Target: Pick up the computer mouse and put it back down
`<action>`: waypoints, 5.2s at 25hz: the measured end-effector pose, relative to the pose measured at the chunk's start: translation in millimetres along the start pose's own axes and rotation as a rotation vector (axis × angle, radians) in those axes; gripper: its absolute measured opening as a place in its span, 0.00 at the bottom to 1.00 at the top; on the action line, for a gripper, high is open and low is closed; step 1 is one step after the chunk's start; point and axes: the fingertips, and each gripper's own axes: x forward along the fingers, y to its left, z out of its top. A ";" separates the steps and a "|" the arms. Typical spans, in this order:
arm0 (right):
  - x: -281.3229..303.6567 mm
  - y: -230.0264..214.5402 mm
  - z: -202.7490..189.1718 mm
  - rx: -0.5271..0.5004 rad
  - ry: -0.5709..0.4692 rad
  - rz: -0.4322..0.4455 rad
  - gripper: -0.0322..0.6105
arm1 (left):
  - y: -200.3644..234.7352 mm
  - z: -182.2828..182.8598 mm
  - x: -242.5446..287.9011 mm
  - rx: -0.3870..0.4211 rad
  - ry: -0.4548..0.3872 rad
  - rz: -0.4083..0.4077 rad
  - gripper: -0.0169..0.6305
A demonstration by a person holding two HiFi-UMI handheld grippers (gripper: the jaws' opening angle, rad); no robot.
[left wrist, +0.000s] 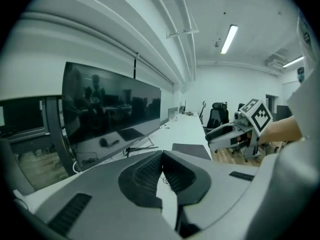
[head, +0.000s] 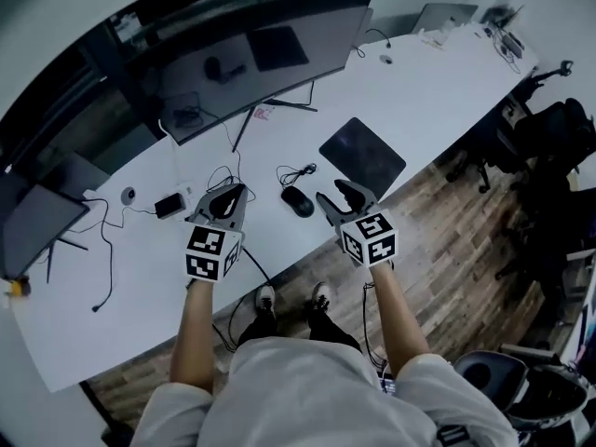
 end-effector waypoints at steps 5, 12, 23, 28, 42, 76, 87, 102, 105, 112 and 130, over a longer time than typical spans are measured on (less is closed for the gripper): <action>61.9 -4.5 -51.1 -0.005 0.137 0.128 0.54 | 15.0 -30.1 14.6 -0.077 0.061 0.090 0.05; 125.1 6.3 -114.1 -0.064 0.284 0.250 0.61 | 26.9 -70.7 24.7 -0.142 0.144 0.164 0.05; 171.9 11.7 -157.0 -0.136 0.363 0.285 0.49 | 31.8 -105.7 42.3 -0.212 0.197 0.175 0.05; 166.4 2.6 -151.5 -0.061 0.362 0.263 0.48 | 32.3 -101.7 53.3 -0.218 0.180 0.136 0.05; 56.8 -85.9 20.7 0.002 0.053 -0.053 0.48 | 33.5 23.7 84.2 -0.116 -0.011 -0.040 0.05; -134.5 -184.6 65.0 0.024 -0.075 -0.499 0.48 | -82.8 149.8 152.7 0.117 -0.188 -0.346 0.05; -32.9 -296.3 3.8 0.074 0.019 -0.317 0.48 | -86.7 99.3 249.1 0.047 -0.014 -0.205 0.05; 91.6 -334.9 -99.0 0.152 0.174 -0.111 0.48 | -60.9 57.0 312.6 -0.099 0.118 -0.014 0.05; 96.1 -339.1 -125.8 0.162 0.227 -0.121 0.48 | -65.2 49.6 318.9 -0.100 0.139 -0.010 0.05; 109.0 -347.3 -164.3 0.188 0.323 -0.158 0.48 | -72.5 32.3 323.0 -0.102 0.174 -0.023 0.05; -77.9 -289.6 -26.2 0.126 0.043 -0.526 0.07 | -98.9 92.6 213.7 0.017 -0.036 -0.216 0.05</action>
